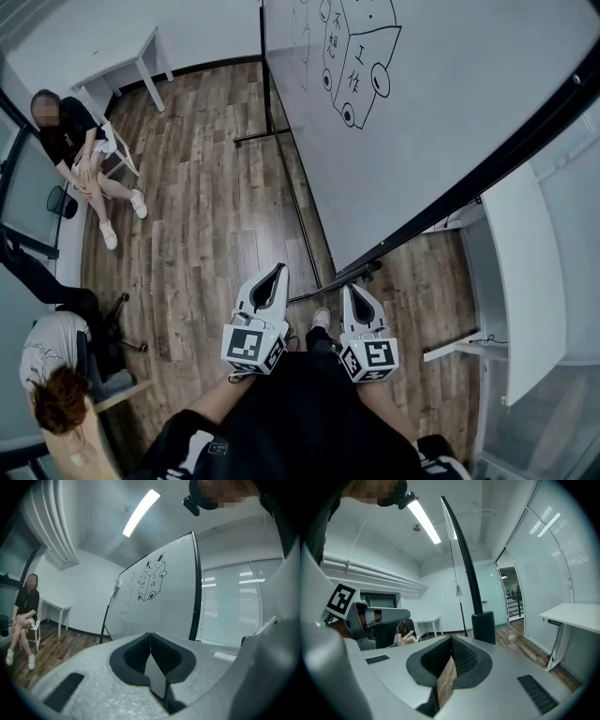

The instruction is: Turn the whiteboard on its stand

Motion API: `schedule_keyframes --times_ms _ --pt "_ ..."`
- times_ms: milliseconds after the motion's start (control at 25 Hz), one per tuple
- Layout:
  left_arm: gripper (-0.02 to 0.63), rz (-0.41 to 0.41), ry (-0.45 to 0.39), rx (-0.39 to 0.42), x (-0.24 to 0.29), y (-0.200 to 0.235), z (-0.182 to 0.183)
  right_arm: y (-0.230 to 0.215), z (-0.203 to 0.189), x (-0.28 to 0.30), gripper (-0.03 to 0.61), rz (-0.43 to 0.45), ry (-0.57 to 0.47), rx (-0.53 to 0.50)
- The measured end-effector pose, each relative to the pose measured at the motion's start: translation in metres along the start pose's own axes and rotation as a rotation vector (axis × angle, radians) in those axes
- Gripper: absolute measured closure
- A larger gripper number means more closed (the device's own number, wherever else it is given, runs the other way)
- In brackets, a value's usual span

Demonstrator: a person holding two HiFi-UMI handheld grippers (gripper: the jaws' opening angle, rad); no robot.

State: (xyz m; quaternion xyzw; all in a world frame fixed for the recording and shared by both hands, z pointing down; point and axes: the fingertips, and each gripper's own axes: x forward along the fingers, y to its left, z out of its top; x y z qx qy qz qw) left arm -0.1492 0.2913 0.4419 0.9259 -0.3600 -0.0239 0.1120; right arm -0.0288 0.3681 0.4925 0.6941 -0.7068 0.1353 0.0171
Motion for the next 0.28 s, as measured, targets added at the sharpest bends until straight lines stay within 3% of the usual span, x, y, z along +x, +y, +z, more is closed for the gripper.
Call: schedule_keyframes --times_ms 280 --pt "0.597 -0.002 0.000 -0.003 0.0011 0.0037 -0.0005 0.0024 -0.0015 0.0029 0.566 0.003 0.001 0.006"
